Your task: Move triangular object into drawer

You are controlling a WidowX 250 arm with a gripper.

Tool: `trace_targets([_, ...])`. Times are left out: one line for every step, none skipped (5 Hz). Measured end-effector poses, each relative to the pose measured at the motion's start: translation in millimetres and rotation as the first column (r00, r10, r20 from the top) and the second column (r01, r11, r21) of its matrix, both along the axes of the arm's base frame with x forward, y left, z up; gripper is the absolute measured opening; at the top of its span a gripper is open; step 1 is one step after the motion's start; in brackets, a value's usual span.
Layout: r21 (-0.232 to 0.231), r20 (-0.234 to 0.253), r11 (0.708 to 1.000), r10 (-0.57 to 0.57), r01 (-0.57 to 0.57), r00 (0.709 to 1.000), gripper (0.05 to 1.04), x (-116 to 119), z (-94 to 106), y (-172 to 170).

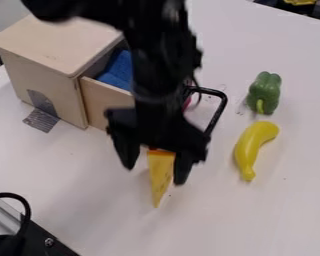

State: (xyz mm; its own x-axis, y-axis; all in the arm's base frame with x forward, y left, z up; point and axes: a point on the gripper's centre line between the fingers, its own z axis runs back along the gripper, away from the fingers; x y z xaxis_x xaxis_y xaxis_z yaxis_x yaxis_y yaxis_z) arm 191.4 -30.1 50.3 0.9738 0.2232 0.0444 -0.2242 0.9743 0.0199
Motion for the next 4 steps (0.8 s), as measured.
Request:
trace_targets([0.016, 0.0, 1.0, 0.023, -0.023, 1.0, 1.0, 2, -27.0, 5])
trace_targets([0.008, 0.022, 0.998, 0.066, -0.066, 0.998, 1.0, 10, -42.5, 5])
trace_targets([-0.005, 0.025, 0.996, 0.084, -0.084, 0.996, 0.967, 15, -48.6, 4])
trace_targets([0.011, 0.036, 0.997, 0.077, -0.077, 0.996, 0.693, 17, -44.4, 6])
